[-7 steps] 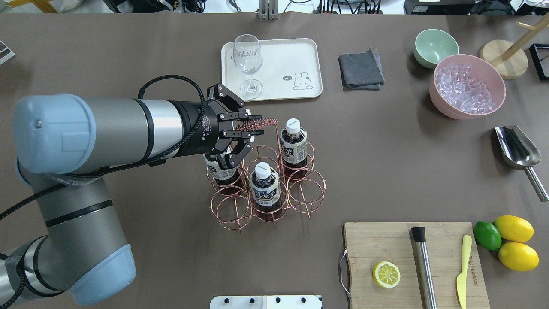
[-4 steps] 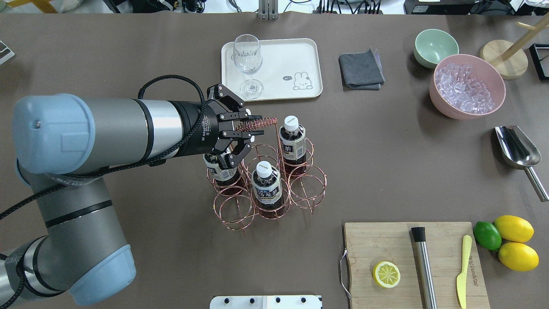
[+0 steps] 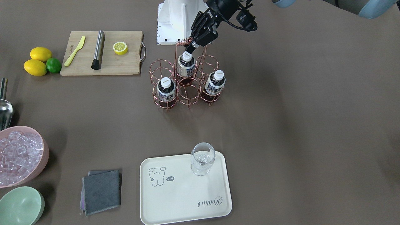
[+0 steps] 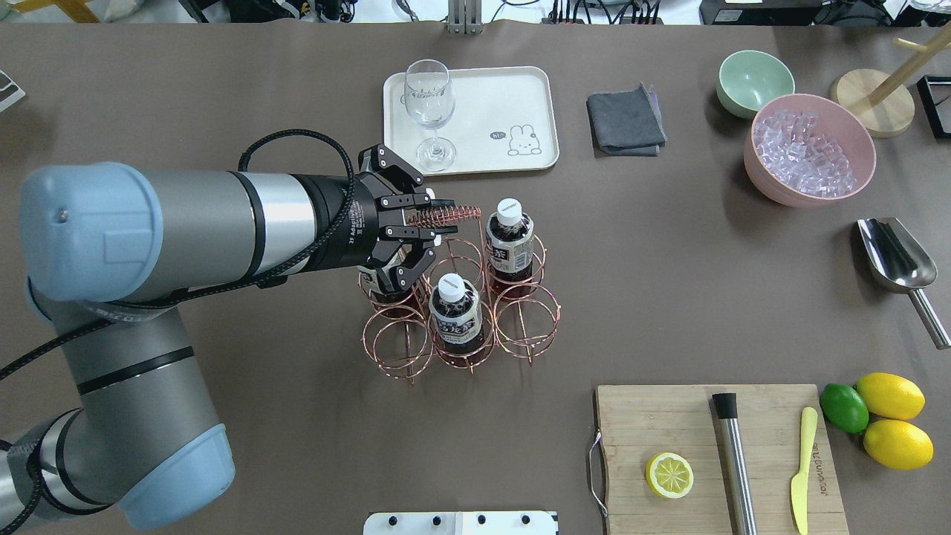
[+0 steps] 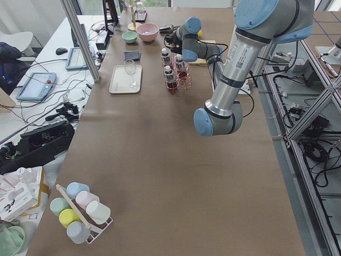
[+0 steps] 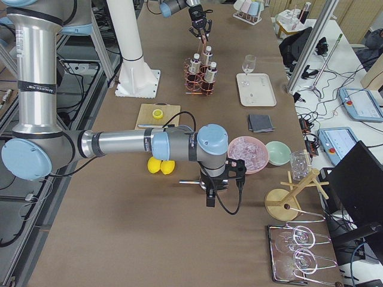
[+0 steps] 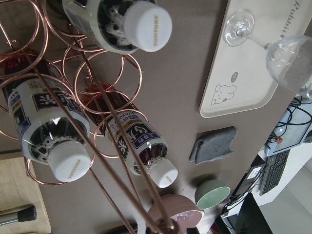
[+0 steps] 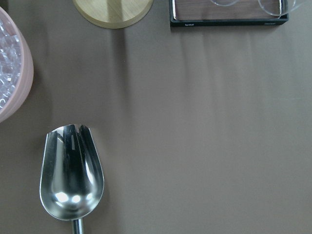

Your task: Take tea from basket to plate

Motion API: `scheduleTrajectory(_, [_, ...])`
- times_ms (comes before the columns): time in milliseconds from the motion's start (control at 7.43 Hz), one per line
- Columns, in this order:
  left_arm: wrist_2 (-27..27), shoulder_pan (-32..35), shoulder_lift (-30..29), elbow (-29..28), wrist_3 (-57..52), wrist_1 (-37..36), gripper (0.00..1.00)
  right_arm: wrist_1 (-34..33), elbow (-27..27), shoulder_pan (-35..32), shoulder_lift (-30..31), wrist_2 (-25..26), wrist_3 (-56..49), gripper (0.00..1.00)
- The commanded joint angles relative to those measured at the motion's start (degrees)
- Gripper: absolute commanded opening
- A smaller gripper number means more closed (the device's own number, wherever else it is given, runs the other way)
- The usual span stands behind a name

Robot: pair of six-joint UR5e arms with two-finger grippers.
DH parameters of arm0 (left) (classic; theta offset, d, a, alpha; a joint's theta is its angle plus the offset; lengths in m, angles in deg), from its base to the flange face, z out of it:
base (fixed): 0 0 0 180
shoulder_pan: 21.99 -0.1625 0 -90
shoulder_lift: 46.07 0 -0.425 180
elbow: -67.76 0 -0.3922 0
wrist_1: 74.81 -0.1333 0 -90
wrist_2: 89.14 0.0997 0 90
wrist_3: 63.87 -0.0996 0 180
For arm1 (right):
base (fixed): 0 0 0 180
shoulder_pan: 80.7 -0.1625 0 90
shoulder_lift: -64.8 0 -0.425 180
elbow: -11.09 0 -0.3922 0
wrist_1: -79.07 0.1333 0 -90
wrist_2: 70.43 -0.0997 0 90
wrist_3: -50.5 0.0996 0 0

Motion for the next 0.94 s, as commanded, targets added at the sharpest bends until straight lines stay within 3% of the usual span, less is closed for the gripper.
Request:
scheduleTrajectory(0, [0.0, 0.0, 0.0, 0.01, 0.25, 0.04, 0.0, -0.56, 4.42, 0.53, -0.35, -0.59, 0.41, 0.99])
scheduleTrajectory(269, [0.0, 0.0, 0.09, 0.01, 0.16, 0.04, 0.0, -8.0, 10.65, 4.91, -2.61, 0.1, 7.03, 0.99])
scheduleTrajectory(673, [0.0, -0.17, 0.17, -0.07, 0.16, 0.57, 0.0, -7.95, 10.86, 17.98, -15.86, 0.01, 38.63, 1.0])
scheduleTrajectory(808, [0.0, -0.17, 0.26, -0.07, 0.16, 0.57, 0.0, -7.94, 12.51, 19.51, -17.64, -0.59, 43.69, 1.0])
